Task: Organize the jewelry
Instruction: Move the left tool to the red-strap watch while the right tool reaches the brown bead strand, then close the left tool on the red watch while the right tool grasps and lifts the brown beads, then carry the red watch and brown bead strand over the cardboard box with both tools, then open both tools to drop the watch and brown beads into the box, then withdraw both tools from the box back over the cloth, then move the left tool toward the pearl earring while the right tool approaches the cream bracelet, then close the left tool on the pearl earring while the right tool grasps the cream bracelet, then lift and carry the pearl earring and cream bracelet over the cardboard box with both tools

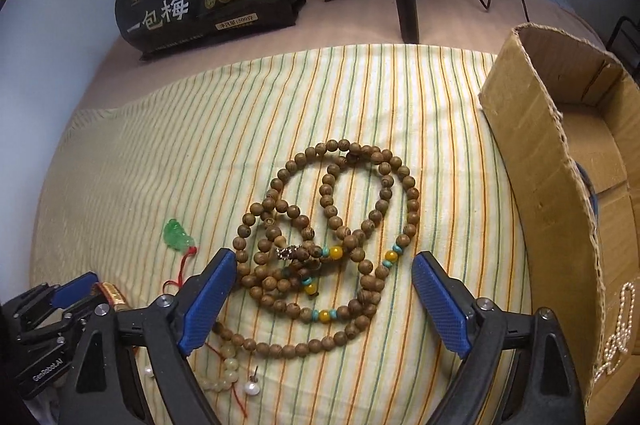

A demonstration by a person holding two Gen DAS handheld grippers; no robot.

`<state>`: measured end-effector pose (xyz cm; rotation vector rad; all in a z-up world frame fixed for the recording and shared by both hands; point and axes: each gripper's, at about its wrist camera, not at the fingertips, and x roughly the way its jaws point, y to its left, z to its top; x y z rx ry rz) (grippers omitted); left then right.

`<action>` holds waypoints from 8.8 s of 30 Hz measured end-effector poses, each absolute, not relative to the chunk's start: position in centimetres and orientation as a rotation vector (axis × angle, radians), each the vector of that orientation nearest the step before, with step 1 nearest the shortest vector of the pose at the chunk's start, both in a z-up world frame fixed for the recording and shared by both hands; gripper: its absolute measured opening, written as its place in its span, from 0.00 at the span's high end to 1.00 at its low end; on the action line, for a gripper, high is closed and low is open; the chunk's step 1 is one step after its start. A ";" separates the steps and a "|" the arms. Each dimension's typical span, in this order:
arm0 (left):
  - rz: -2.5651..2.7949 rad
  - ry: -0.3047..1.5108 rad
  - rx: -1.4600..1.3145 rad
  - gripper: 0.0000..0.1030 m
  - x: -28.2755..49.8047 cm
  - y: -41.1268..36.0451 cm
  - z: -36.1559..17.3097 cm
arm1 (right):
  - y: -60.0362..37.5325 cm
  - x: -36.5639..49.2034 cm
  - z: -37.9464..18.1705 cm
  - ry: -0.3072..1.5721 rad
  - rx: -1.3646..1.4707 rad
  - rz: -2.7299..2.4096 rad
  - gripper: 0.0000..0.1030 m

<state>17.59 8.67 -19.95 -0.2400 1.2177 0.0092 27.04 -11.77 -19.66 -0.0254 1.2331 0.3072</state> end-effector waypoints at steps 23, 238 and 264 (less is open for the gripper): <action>0.027 1.169 -0.246 0.94 17.1 9.3 -18.2 | -11.7 26.3 -18.1 1.136 -0.084 0.372 0.84; -0.267 1.147 -0.081 0.91 13.9 1.7 -19.3 | -6.6 21.4 -19.0 1.076 -0.427 0.679 0.72; -0.209 1.069 -0.157 0.92 13.4 3.9 -15.2 | -11.0 19.7 -12.7 1.011 -0.274 0.708 0.95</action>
